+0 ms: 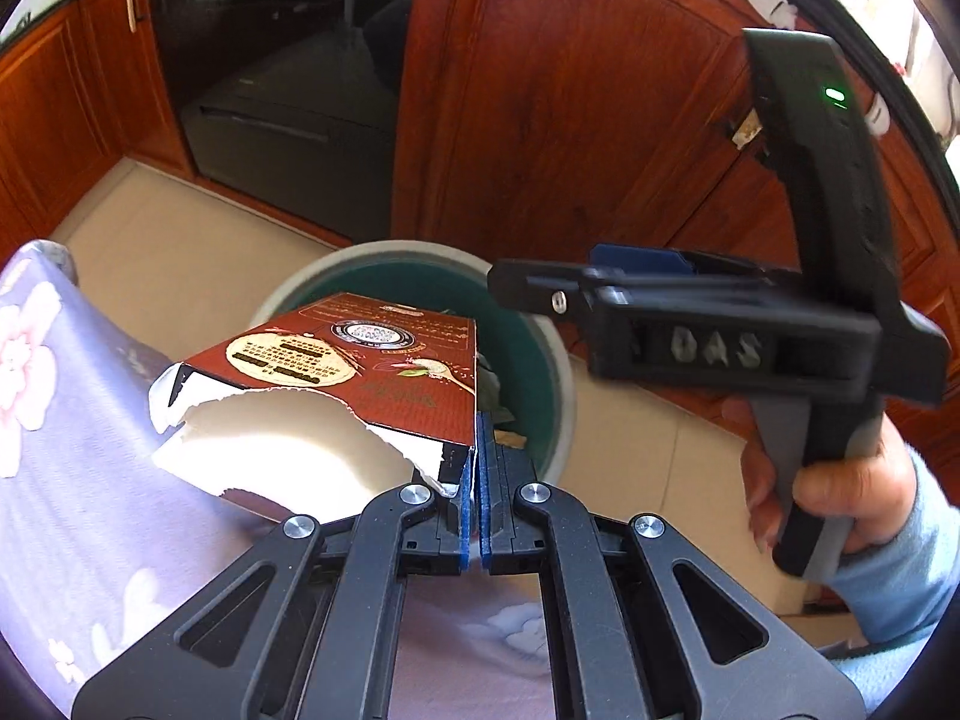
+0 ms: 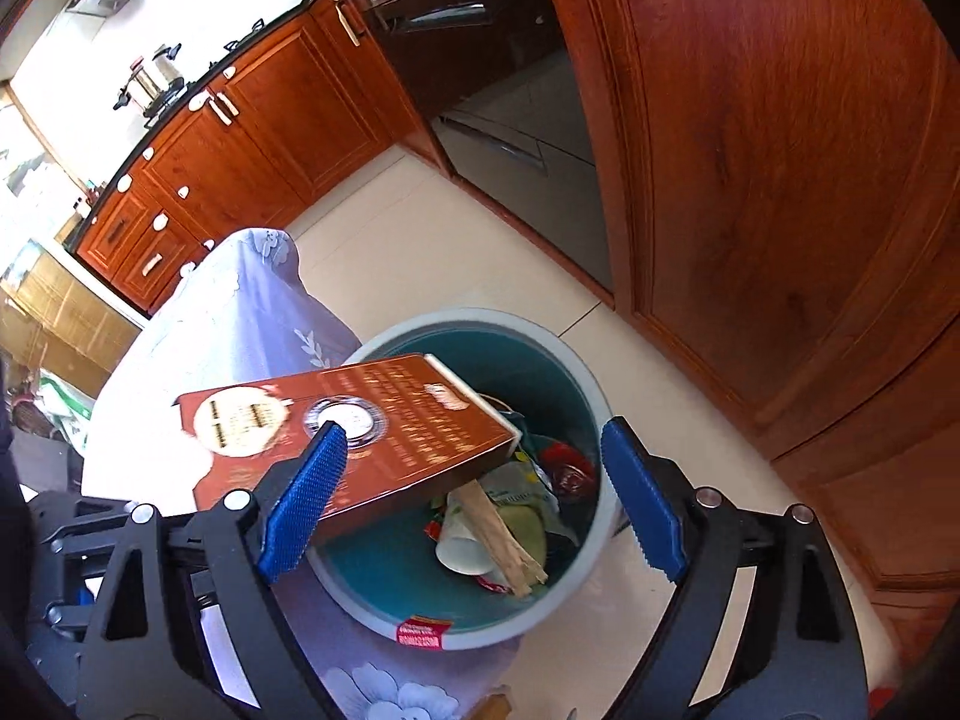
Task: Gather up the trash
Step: 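Open the right gripper to drop the strip while the left releases the box into the bin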
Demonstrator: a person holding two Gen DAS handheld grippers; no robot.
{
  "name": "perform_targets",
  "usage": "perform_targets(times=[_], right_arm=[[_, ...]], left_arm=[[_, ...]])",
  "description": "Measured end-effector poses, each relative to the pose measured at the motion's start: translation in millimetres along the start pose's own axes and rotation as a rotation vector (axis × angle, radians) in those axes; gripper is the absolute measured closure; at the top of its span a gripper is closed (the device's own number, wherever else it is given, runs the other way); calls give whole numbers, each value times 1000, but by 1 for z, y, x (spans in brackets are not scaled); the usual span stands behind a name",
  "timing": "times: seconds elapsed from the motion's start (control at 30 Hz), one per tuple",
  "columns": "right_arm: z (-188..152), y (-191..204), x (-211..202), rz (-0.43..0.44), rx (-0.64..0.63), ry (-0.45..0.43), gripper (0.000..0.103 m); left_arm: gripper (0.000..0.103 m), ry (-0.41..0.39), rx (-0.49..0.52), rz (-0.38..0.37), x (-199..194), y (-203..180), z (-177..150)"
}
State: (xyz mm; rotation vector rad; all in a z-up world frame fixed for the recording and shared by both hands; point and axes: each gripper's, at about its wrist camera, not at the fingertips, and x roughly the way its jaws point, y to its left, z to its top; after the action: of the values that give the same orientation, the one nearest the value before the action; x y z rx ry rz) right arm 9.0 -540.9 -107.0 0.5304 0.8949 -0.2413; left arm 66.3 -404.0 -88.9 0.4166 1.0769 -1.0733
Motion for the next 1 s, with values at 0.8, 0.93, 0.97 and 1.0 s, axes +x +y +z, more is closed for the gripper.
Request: perform_targets(times=[0.8, 0.93, 0.97, 1.0], right_arm=[[-4, 5, -21, -21, -7, -7, 12], [-9, 9, -35, -23, -6, -28, 11], [-10, 9, -38, -22, -7, -29, 9], [-12, 10, -41, -20, -11, -29, 9]], left_arm=[[19, -30, -82, -88, -26, -16, -8], [16, -58, -66, -44, -40, -25, -14], [14, -65, -67, -38, -44, -26, -16], [8, -74, -66, -23, -48, -27, -17]])
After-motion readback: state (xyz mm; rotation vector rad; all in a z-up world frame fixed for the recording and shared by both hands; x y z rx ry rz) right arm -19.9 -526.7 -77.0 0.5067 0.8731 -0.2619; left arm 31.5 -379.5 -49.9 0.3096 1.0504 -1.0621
